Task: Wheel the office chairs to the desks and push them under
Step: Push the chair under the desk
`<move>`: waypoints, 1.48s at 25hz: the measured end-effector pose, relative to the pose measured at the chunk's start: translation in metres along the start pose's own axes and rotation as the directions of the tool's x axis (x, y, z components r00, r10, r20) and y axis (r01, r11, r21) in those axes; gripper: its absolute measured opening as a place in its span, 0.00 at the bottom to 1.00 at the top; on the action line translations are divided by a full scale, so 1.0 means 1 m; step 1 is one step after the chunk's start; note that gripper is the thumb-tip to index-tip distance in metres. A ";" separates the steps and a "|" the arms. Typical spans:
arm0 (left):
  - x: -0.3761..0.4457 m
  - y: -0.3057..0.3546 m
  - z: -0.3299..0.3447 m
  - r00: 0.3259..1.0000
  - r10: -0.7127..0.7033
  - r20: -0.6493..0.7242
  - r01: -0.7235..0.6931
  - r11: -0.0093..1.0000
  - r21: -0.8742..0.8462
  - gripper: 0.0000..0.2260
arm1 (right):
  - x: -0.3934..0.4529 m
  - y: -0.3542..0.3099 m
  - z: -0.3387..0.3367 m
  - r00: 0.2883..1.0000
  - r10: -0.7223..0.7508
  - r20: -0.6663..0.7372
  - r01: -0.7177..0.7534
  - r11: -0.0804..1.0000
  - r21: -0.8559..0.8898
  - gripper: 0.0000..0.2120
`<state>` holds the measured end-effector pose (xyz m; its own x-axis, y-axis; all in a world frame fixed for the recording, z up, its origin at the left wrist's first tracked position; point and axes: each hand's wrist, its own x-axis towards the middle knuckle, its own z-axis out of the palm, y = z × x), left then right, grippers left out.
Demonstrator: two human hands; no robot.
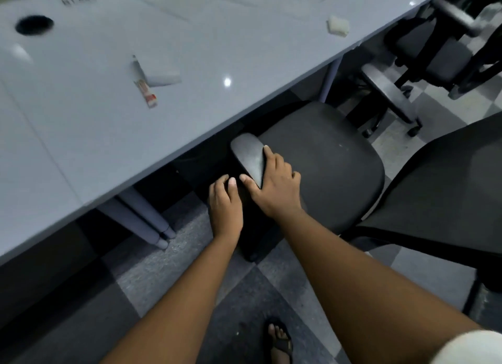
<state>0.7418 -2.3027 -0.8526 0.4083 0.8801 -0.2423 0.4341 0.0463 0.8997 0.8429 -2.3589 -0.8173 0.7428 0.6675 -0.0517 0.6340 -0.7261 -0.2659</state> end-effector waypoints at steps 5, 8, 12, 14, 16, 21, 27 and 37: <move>-0.041 0.072 -0.078 0.966 0.213 0.148 -0.255 0.883 0.394 0.26 | -0.052 0.010 -0.085 0.999 -0.022 0.042 0.026 0.995 -0.098 0.40; -0.078 0.141 -0.109 0.948 0.245 0.204 -0.319 0.766 0.558 0.32 | -0.087 0.015 -0.174 0.992 -0.125 0.002 0.122 0.963 -0.242 0.40; -0.130 0.230 -0.128 0.941 0.229 0.250 -0.338 0.683 0.647 0.38 | -0.111 0.036 -0.298 0.981 -0.164 -0.100 0.125 0.941 -0.313 0.39; -0.155 0.268 -0.120 0.932 0.229 0.281 -0.361 0.659 0.660 0.40 | -0.111 0.055 -0.344 0.972 -0.211 -0.105 0.158 0.915 -0.372 0.39; -0.180 0.302 -0.099 0.919 0.246 0.309 -0.394 0.624 0.675 0.42 | -0.108 0.080 -0.381 0.966 -0.236 -0.108 0.177 0.904 -0.390 0.39; -0.234 0.366 -0.016 0.917 0.272 0.293 -0.397 0.528 0.751 0.45 | -0.112 0.172 -0.436 0.950 -0.307 -0.064 0.266 0.896 -0.356 0.38; -0.277 0.399 0.061 0.938 0.249 0.242 -0.343 0.546 0.764 0.45 | -0.095 0.269 -0.476 0.906 -0.417 0.076 0.418 0.853 -0.311 0.42; -0.243 0.417 0.144 0.882 0.118 0.456 -0.429 0.601 0.675 0.49 | -0.019 0.371 -0.483 0.706 -0.615 0.351 0.698 0.689 -0.196 0.50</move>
<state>0.9393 -2.5653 -0.4711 0.7775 0.5665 -0.2732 0.6274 -0.6686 0.3992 1.1676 -2.7203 -0.4500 0.0587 0.9757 -0.2109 0.9973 -0.0666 -0.0306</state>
